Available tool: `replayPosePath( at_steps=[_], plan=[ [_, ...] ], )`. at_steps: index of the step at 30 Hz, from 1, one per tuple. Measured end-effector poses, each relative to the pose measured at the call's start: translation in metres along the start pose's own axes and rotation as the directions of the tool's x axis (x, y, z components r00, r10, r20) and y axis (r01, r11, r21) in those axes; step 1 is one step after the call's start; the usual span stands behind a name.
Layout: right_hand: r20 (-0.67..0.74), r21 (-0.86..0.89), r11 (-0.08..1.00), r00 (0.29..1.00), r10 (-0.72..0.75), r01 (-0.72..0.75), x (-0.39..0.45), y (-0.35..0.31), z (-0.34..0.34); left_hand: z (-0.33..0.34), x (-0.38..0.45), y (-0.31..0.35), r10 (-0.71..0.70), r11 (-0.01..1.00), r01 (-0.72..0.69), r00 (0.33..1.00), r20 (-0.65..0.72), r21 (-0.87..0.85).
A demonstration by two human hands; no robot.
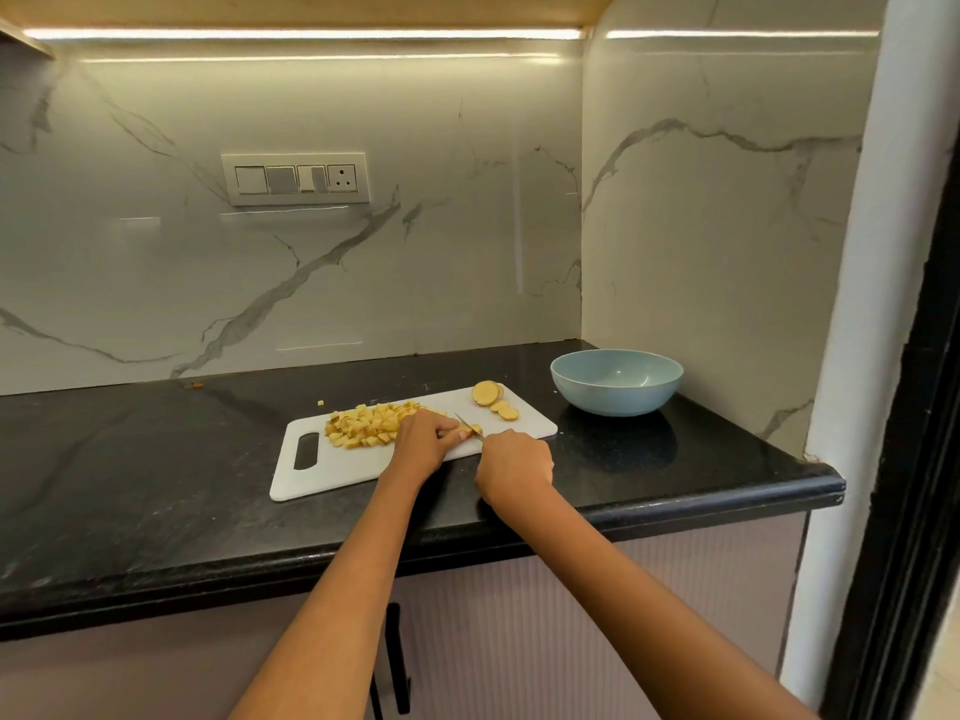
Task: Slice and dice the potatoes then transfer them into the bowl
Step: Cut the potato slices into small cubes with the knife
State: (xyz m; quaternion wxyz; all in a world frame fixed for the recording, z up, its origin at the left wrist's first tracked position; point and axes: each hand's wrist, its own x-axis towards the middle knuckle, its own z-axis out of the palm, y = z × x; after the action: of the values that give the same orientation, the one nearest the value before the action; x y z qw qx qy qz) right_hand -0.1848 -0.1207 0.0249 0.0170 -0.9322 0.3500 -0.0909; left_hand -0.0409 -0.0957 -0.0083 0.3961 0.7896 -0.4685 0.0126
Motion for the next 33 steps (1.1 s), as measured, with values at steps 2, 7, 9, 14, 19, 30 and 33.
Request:
replayPosePath(
  at_steps=[2,7,9,14,19,30,33],
  plan=[
    [-0.012,0.009,1.000,1.000,0.007,-0.007,0.002,0.000,0.000,0.000,-0.004,0.003,-0.013,1.000,0.012,1.000,-0.028,-0.012],
    [-0.020,0.097,0.995,0.999,0.027,-0.025,0.003,0.006,-0.002,-0.001,-0.010,0.004,-0.059,0.998,0.061,0.992,-0.115,0.016],
    [-0.016,0.131,0.991,1.000,0.026,-0.023,0.002,0.007,-0.003,-0.002,-0.011,0.004,-0.053,0.998,0.056,0.991,-0.125,0.026],
    [0.012,0.157,0.987,1.000,0.014,-0.016,-0.001,0.002,-0.004,-0.003,-0.008,0.001,-0.051,0.998,0.053,0.995,-0.086,0.026],
    [0.025,0.157,0.987,0.999,0.021,-0.024,0.000,0.001,-0.004,-0.004,-0.004,-0.002,-0.045,0.998,0.048,0.996,-0.073,0.037],
    [0.072,0.068,0.998,0.997,-0.009,0.004,0.006,-0.008,-0.004,-0.003,-0.006,-0.002,-0.010,1.000,0.012,0.997,-0.081,0.026],
    [0.022,0.035,0.999,1.000,-0.006,0.005,0.001,-0.005,0.001,-0.004,-0.006,-0.003,0.017,0.999,-0.014,0.995,-0.095,0.032]
  ],
)
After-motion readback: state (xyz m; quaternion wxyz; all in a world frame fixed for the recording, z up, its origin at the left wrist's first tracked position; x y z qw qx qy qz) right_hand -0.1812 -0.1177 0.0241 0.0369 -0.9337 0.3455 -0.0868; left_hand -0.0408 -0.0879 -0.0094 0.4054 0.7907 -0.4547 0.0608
